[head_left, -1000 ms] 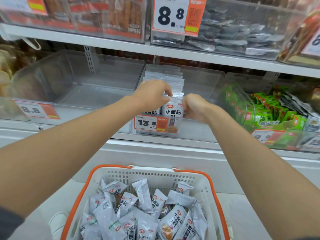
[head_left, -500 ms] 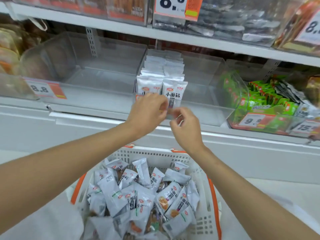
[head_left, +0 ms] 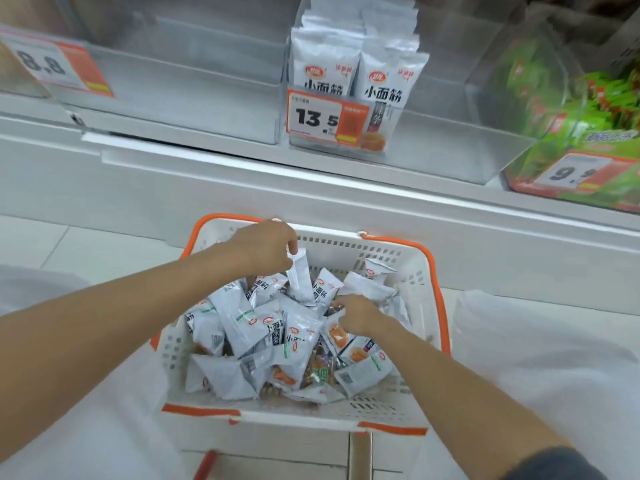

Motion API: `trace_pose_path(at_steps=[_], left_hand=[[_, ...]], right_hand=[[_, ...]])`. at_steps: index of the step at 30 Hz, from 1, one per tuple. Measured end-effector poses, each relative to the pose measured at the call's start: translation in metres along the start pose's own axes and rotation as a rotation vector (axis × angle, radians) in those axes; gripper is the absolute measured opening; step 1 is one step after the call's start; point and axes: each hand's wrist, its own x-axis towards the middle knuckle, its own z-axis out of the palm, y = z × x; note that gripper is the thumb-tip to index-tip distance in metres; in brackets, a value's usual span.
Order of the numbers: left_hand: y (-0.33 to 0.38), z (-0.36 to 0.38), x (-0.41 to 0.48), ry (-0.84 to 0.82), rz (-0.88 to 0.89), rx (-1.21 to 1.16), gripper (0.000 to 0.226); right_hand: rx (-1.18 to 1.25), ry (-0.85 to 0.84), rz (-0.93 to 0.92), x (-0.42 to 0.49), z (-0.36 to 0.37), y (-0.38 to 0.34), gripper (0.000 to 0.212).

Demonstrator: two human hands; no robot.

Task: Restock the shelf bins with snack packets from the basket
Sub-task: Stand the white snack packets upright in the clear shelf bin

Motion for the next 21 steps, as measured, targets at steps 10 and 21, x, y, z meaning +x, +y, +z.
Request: trace_pose_path(at_steps=[10,21], left_hand=[[-0.006,0.002,-0.005,-0.065,-0.034,0.012,0.021],[0.013,0.004,-0.003,-0.301,0.064,-0.154,0.073]], right_hand=[[-0.788,0.116,-0.224,0.012,0.034,0.003,0.039],[-0.082,0.189,-0.348,-0.077,-0.099,-0.053,0.025]])
